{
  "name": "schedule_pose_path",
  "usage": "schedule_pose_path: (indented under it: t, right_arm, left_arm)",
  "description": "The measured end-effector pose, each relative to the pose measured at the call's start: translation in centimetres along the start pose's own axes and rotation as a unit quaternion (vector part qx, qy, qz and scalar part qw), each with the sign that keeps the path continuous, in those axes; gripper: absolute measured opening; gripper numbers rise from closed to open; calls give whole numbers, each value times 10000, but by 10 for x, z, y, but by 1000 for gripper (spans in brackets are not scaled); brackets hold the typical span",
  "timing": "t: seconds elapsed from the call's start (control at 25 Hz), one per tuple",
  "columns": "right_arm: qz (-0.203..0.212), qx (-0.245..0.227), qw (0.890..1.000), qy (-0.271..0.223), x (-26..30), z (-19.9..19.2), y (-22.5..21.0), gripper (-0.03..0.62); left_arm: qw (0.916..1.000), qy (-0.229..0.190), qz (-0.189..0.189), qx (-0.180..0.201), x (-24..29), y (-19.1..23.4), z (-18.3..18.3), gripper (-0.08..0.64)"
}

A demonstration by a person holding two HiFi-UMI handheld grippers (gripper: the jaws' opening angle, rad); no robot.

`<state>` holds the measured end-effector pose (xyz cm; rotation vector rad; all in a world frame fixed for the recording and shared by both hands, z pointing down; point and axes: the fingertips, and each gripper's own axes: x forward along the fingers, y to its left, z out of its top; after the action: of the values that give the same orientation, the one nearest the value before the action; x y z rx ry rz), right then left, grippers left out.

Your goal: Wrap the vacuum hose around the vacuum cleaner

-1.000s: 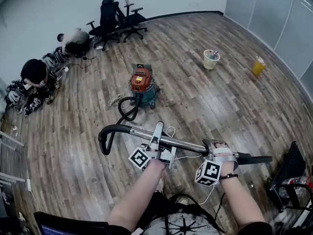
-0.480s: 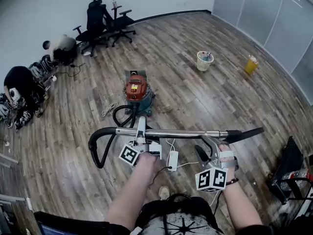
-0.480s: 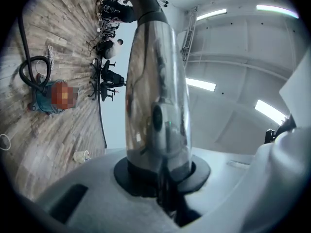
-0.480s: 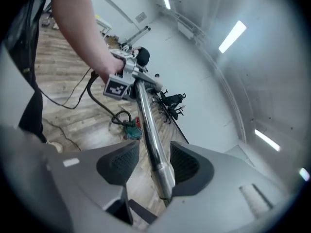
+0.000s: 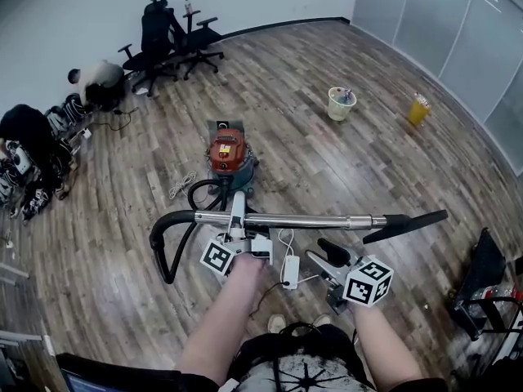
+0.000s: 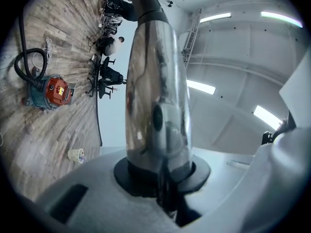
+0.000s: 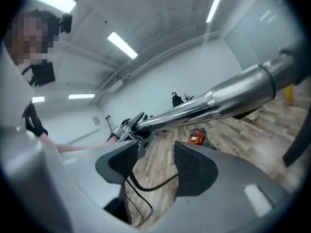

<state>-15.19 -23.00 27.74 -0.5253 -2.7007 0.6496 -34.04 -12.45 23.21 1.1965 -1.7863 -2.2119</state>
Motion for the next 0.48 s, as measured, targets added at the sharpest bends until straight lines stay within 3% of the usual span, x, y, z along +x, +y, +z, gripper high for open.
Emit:
schedule_pose_path:
  t: [0.16, 0.36, 0.48]
  right_arm:
    - [416, 1213, 9853, -1127, 8, 28, -5, 285]
    - [496, 2336, 9540, -1814, 21, 49, -20, 324]
    - [517, 2669, 9360, -2237, 27, 66, -24, 324]
  left_arm:
    - [10000, -52, 17, -26, -2, 1, 1, 52]
    - [9998, -166, 40, -132, -8, -1, 3, 52]
    - [9997, -154, -5, -167, -8, -4, -1, 52]
